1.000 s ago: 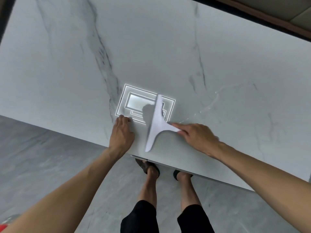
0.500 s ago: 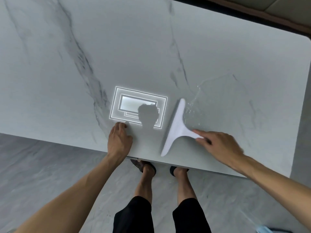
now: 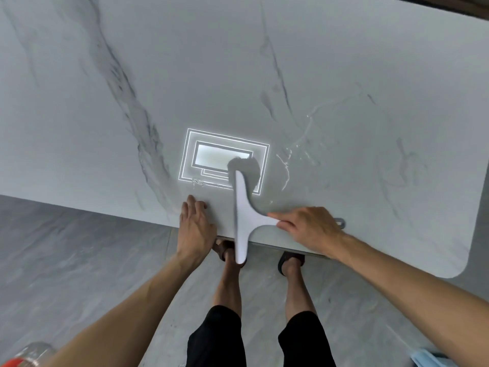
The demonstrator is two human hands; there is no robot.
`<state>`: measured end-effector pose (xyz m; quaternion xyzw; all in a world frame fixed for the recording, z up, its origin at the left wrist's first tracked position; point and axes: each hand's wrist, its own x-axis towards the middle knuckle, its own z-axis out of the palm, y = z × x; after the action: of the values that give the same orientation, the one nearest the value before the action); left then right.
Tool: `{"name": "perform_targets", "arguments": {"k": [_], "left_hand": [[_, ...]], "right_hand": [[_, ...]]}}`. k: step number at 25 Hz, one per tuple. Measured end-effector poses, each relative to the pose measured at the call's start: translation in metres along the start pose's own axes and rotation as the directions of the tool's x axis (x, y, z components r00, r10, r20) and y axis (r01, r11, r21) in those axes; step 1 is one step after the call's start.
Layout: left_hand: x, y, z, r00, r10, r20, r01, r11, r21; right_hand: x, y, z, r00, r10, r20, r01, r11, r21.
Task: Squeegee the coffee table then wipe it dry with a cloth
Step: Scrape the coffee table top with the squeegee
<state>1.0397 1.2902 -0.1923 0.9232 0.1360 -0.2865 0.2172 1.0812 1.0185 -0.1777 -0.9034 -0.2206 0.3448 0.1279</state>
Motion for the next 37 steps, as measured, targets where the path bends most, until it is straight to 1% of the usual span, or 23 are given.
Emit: {"name": "perform_targets", "arguments": {"k": [2,4,6,8,10,11,13,15,18,20,22,24,27,30,34,37], "left_hand": [[-0.006,0.019,0.009,0.999,-0.03,0.045,0.028,0.998,0.051],[-0.008,0.038,0.015,0.997,-0.047,0.057,0.044,0.998,0.051],[-0.012,0.052,0.019,0.999,-0.023,0.035,0.023,1.0,0.013],[-0.019,0.059,0.02,1.0,-0.01,-0.011,0.009,0.998,-0.062],[-0.026,0.059,0.017,0.997,-0.046,-0.062,0.036,0.989,-0.142],[-0.028,0.054,0.013,0.992,-0.089,-0.092,0.07,0.98,-0.188],[-0.026,0.041,0.001,0.965,-0.217,-0.145,0.165,0.938,-0.305],[-0.021,0.017,-0.013,0.913,-0.359,-0.197,0.258,0.878,-0.403],[-0.012,-0.025,-0.031,0.83,-0.502,-0.242,0.362,0.816,-0.451],[-0.006,-0.046,-0.039,0.806,-0.534,-0.254,0.4,0.809,-0.432],[0.0,-0.055,-0.042,0.823,-0.509,-0.25,0.406,0.837,-0.367],[0.005,-0.053,-0.039,0.87,-0.446,-0.211,0.378,0.877,-0.297],[0.004,-0.03,-0.027,0.936,-0.316,-0.154,0.279,0.934,-0.223],[-0.001,0.009,-0.01,0.983,-0.138,-0.124,0.115,0.977,-0.178],[-0.005,0.068,0.02,0.998,0.062,-0.022,-0.063,0.996,-0.069],[-0.007,0.106,0.044,0.993,0.102,0.054,-0.101,0.995,-0.024]], "right_hand": [[-0.03,0.043,-0.011,0.997,0.08,0.0,-0.079,0.996,-0.033],[-0.057,0.08,-0.023,0.988,0.151,-0.012,-0.152,0.986,-0.071],[-0.081,0.108,-0.033,0.978,0.204,-0.045,-0.208,0.972,-0.113],[-0.098,0.12,-0.041,0.974,0.216,-0.072,-0.224,0.966,-0.13],[-0.099,0.11,-0.046,0.983,0.167,-0.075,-0.174,0.98,-0.099],[-0.088,0.097,-0.047,0.991,0.119,-0.058,-0.124,0.988,-0.089],[-0.051,0.058,-0.047,1.0,-0.001,-0.008,0.001,1.0,-0.031],[-0.001,0.005,-0.039,0.99,-0.131,0.059,0.131,0.991,0.013],[0.066,-0.075,-0.023,0.955,-0.273,0.118,0.275,0.961,0.004],[0.099,-0.114,-0.011,0.942,-0.312,0.126,0.316,0.949,-0.01],[0.114,-0.131,-0.003,0.947,-0.301,0.112,0.305,0.952,-0.019],[0.111,-0.12,-0.001,0.96,-0.277,0.047,0.277,0.961,-0.005],[0.077,-0.067,-0.005,0.984,-0.177,-0.034,0.178,0.984,0.026],[0.024,0.001,-0.012,0.998,-0.021,-0.064,0.023,0.999,0.029],[-0.059,0.087,-0.017,0.985,0.163,-0.057,-0.164,0.986,-0.016],[-0.108,0.141,-0.027,0.962,0.262,-0.075,-0.264,0.964,-0.029]]}}
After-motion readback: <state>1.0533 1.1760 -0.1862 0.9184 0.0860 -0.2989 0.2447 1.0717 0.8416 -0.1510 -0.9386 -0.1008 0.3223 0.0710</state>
